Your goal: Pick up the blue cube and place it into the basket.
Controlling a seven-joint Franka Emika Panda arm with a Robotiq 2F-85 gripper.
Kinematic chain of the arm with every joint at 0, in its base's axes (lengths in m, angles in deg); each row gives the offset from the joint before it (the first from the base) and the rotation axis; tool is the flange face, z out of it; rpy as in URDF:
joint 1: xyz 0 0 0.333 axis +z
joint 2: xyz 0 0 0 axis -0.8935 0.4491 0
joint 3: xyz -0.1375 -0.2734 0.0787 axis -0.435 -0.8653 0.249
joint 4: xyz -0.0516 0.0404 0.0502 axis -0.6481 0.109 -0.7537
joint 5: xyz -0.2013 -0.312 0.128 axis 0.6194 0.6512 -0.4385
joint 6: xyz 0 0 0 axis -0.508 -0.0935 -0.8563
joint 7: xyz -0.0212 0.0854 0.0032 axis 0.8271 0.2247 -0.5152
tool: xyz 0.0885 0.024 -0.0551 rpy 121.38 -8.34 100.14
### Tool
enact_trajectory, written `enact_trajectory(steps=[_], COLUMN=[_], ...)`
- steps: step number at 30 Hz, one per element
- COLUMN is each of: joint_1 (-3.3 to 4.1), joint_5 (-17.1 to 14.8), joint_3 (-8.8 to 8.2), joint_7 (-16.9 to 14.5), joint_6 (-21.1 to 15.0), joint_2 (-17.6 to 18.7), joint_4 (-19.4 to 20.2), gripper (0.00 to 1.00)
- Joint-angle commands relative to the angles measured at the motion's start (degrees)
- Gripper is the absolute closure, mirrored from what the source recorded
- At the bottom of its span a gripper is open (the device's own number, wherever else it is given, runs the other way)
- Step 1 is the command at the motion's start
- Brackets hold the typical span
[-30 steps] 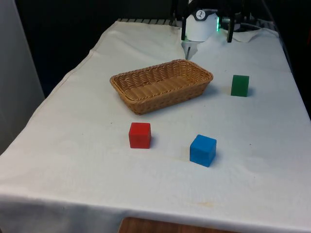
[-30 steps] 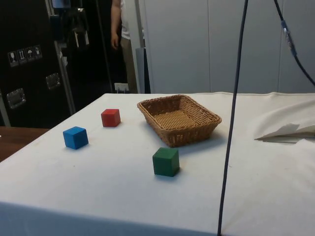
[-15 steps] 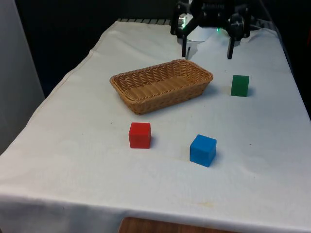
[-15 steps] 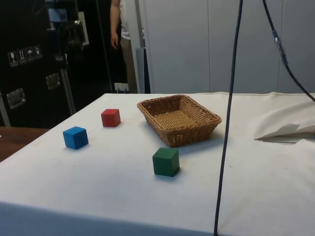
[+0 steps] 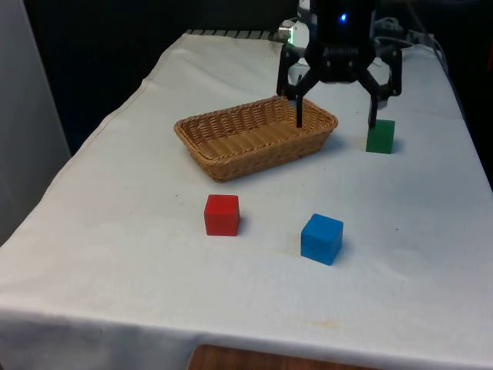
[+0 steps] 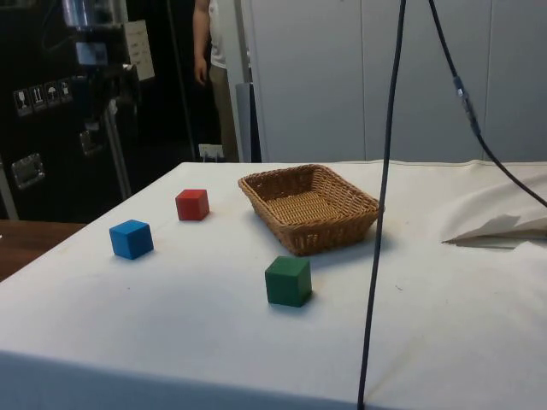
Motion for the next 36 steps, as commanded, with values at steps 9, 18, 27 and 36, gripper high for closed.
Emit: enact_trajectory(steps=[9,18,27,36], joint_1=[-0.23,-0.06,0.40,0.74], joint_5=[-3.0,-4.5,-4.0,-2.5], joint_3=[0.23,0.17,-0.06,-0.29], joint_7=[1.1,2.2,2.8,4.5], joint_6=[-1.9,-2.8,-2.3,0.6], joint_2=[2.4,4.7,9.2,12.4], joint_4=[-0.5,-1.3,-5.8,-9.9], gripper=[0.00,0.00,0.00,0.00])
